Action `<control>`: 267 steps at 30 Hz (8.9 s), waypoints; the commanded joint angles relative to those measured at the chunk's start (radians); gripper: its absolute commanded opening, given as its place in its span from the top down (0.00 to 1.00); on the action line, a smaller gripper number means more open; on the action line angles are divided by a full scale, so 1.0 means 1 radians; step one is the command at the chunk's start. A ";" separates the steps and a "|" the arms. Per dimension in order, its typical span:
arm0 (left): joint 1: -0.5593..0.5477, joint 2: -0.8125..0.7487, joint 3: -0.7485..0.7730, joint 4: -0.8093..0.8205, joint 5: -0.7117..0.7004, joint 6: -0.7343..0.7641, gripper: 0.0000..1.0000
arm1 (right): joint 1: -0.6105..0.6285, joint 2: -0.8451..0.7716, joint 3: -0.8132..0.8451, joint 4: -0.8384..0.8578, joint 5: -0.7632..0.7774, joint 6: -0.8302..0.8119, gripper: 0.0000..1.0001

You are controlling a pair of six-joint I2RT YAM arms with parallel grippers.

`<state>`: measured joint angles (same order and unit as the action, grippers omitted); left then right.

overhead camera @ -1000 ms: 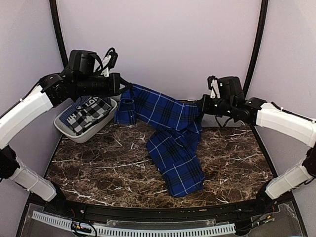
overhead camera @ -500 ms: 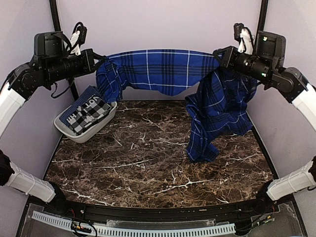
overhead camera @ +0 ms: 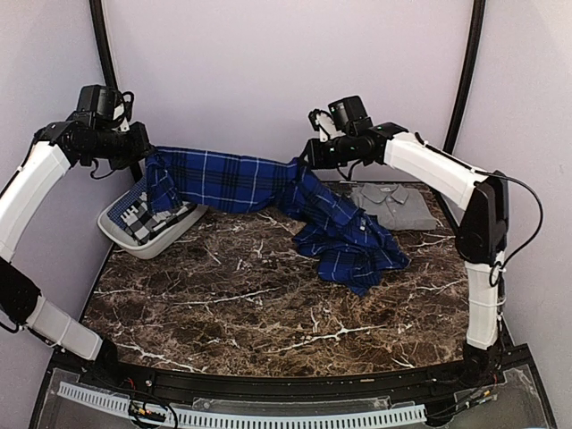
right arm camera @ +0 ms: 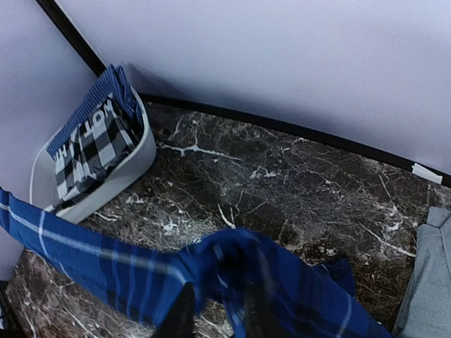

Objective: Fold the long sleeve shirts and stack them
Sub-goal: Flatten out the crumpled shirt at the center of the board.

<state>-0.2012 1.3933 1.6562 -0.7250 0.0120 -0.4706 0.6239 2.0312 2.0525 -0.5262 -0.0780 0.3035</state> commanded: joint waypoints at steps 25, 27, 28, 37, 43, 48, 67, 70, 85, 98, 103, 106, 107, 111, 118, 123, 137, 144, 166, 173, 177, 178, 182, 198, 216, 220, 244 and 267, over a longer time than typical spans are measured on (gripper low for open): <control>0.043 -0.040 -0.070 -0.007 0.032 0.019 1.00 | -0.189 -0.714 -1.233 0.323 0.164 0.175 0.36; 0.043 -0.040 -0.070 -0.005 0.033 0.017 1.00 | -0.223 -0.686 -1.243 0.339 0.177 0.159 0.38; 0.043 -0.042 -0.070 -0.005 0.033 0.017 1.00 | -0.239 -0.673 -1.249 0.353 0.174 0.146 0.39; 0.042 -0.046 -0.061 -0.019 0.031 0.023 1.00 | -0.279 -0.595 -1.280 0.438 0.179 0.047 0.40; 0.042 -0.055 -0.058 -0.029 0.032 0.026 1.00 | -0.296 -0.568 -1.317 0.489 0.186 0.016 0.39; 0.044 -0.076 -0.072 -0.047 0.025 0.027 1.00 | -0.303 -0.492 -1.301 0.522 0.156 -0.012 0.39; -0.256 -0.315 -0.684 0.029 0.017 -0.155 0.58 | -0.251 -0.382 -1.002 0.390 0.161 -0.025 1.00; -0.312 -0.284 -0.627 0.040 -0.063 -0.135 0.51 | -0.221 -0.415 -0.967 0.358 0.155 -0.025 1.00; -0.500 0.215 -0.463 0.526 0.077 -0.048 0.46 | -0.122 -0.544 -0.859 0.254 0.138 -0.033 1.00; -0.482 0.601 -0.176 0.439 -0.293 -0.044 0.43 | -0.107 -0.620 -0.862 0.212 0.151 -0.033 1.00; -0.431 0.641 -0.136 0.438 -0.318 -0.023 0.44 | -0.107 -0.630 -0.866 0.205 0.152 -0.033 1.00; -0.408 0.672 -0.111 0.428 -0.325 -0.001 0.45 | -0.107 -0.631 -0.867 0.204 0.154 -0.035 1.00; -0.401 0.676 -0.104 0.428 -0.325 0.005 0.45 | -0.107 -0.630 -0.866 0.205 0.153 -0.035 1.00; -0.383 0.698 -0.099 0.449 -0.305 0.043 0.46 | -0.107 -0.625 -0.866 0.209 0.150 -0.035 1.00; -0.346 0.743 -0.076 0.477 -0.199 0.083 0.47 | -0.107 -0.610 -0.859 0.211 0.146 -0.033 1.00; -0.346 0.745 -0.068 0.510 -0.126 0.094 0.47 | -0.108 -0.609 -0.860 0.206 0.160 -0.032 1.00; -0.345 0.679 -0.011 0.441 -0.230 0.106 1.00 | -0.107 -0.685 -0.859 0.187 0.262 -0.031 1.00; -0.355 0.336 -0.164 0.476 -0.250 0.137 1.00 | -0.107 -0.800 -0.806 0.166 0.300 -0.061 1.00; -0.470 -0.345 0.116 0.436 -0.050 0.272 1.00 | -0.107 -0.998 -0.079 -0.029 0.083 -0.125 1.00; -0.423 -0.067 0.417 0.087 -0.283 0.212 1.00 | -0.114 -0.704 0.027 -0.202 0.144 -0.164 1.00; -0.254 0.112 0.232 0.015 -0.103 0.119 1.00 | -0.212 -0.528 -0.213 -0.160 0.015 -0.133 1.00; -0.239 0.132 0.116 0.050 -0.075 0.112 1.00 | -0.233 -0.489 -0.287 -0.116 -0.020 -0.119 1.00; -0.202 0.278 -0.175 0.174 -0.050 0.085 1.00 | -0.277 -0.310 -0.494 0.012 -0.038 -0.105 0.95; -0.240 0.357 -0.278 0.258 -0.054 0.079 0.63 | -0.161 -0.264 -0.720 0.100 0.065 -0.072 0.43; -0.482 0.394 -0.446 0.479 0.182 -0.153 0.61 | 0.199 -0.115 -0.724 0.269 0.188 0.011 0.43; -0.483 0.401 -0.479 0.485 0.165 -0.167 0.62 | 0.220 -0.030 -0.670 0.266 0.230 -0.017 0.43; -0.482 0.397 -0.518 0.473 0.174 -0.135 0.62 | 0.241 0.122 -0.470 0.186 0.304 -0.090 0.66; -0.482 0.397 -0.539 0.491 0.185 -0.167 0.62 | 0.119 0.455 0.186 0.026 0.436 -0.242 0.81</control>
<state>-0.6834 1.8084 1.1355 -0.2451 0.1883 -0.6228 0.7872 2.3993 2.0739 -0.4545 0.3405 0.1169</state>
